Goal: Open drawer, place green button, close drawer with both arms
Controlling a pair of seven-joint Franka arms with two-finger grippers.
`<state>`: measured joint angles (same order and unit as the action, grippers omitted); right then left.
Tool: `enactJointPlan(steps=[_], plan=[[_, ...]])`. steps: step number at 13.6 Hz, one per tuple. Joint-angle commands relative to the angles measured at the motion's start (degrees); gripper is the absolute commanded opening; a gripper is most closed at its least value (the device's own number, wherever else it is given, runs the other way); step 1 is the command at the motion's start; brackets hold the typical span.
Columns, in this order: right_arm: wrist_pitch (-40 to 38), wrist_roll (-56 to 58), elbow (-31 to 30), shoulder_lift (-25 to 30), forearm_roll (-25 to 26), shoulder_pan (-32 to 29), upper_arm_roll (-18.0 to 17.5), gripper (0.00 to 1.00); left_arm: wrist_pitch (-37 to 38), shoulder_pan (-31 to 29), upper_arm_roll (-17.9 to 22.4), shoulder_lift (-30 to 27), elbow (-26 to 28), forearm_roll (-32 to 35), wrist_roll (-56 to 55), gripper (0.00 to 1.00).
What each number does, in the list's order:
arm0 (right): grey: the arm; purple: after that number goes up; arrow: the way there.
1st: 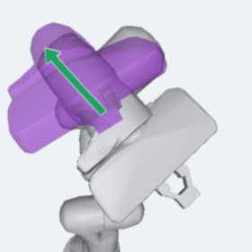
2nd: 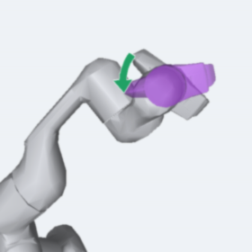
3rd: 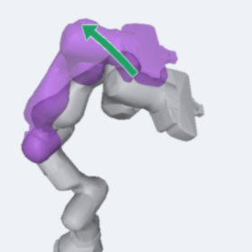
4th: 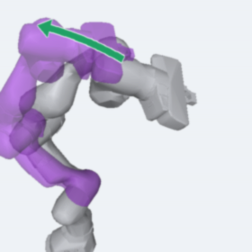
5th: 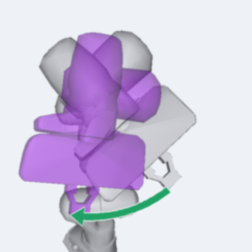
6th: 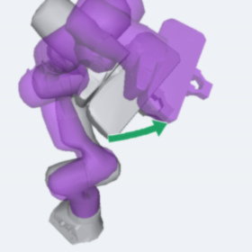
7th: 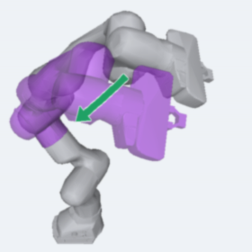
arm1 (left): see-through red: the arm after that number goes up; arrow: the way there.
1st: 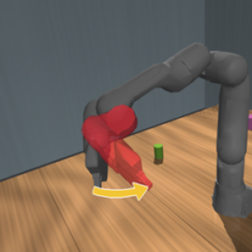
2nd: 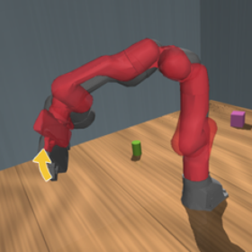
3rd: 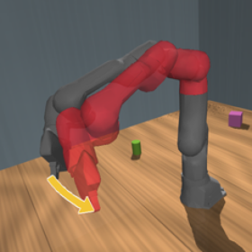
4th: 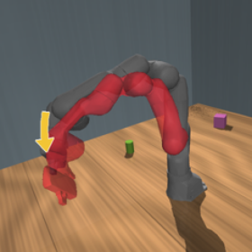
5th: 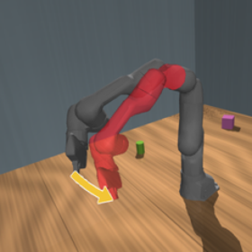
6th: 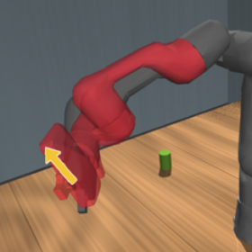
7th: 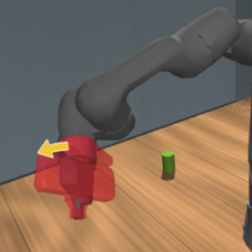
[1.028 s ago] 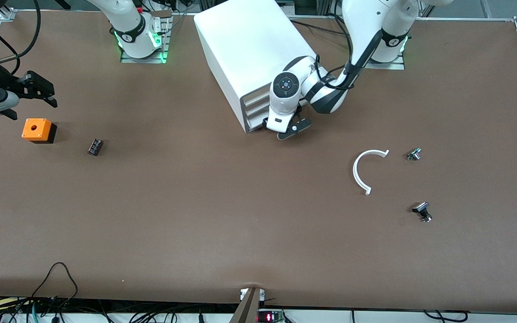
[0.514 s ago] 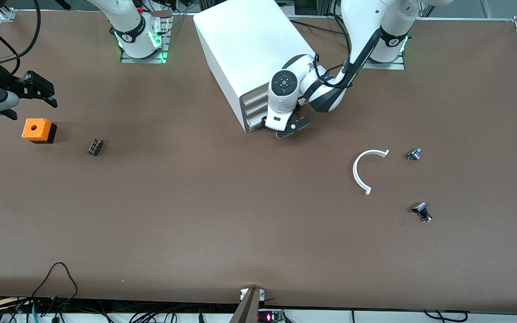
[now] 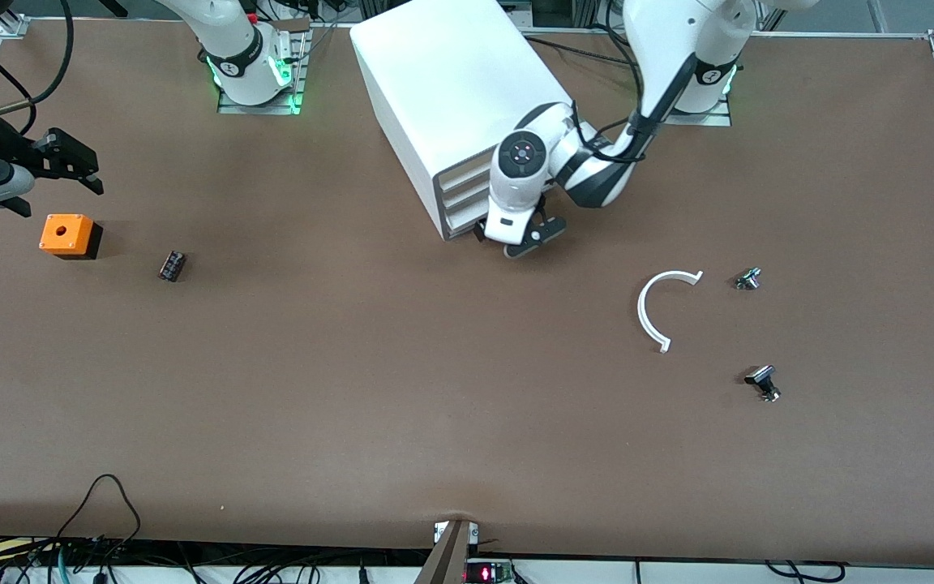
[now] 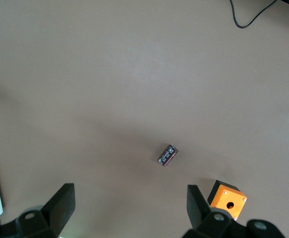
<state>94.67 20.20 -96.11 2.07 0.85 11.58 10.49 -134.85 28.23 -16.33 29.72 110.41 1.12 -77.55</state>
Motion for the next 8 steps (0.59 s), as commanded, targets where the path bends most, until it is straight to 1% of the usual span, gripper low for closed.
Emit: enactJointPlan(steps=[1,3,5,7,8], plan=[[-0.2,-0.8,0.9,-0.2,0.5,-0.2,-0.5,1.0,1.8,-3.2,1.4,-1.2,-3.1,3.3,-1.1,1.0],[-0.2,-0.8,0.9,-0.2,0.5,-0.2,-0.5,1.0,6.2,-3.3,3.7,-1.3,-6.8,7.0,-1.3,1.0],[-0.2,-0.8,0.9,-0.2,0.5,-0.2,-0.5,1.0,10.5,-3.4,6.8,-1.6,-9.8,8.8,-1.3,1.0],[-0.1,-0.8,0.9,-0.2,0.5,-0.2,-0.5,1.0,12.7,-4.1,9.5,-3.9,-10.6,10.8,-0.6,1.0],[-0.1,-0.8,0.9,-0.2,0.5,-0.2,-0.5,1.0,12.9,-5.7,9.7,-5.3,-10.6,10.9,0.4,1.0]])
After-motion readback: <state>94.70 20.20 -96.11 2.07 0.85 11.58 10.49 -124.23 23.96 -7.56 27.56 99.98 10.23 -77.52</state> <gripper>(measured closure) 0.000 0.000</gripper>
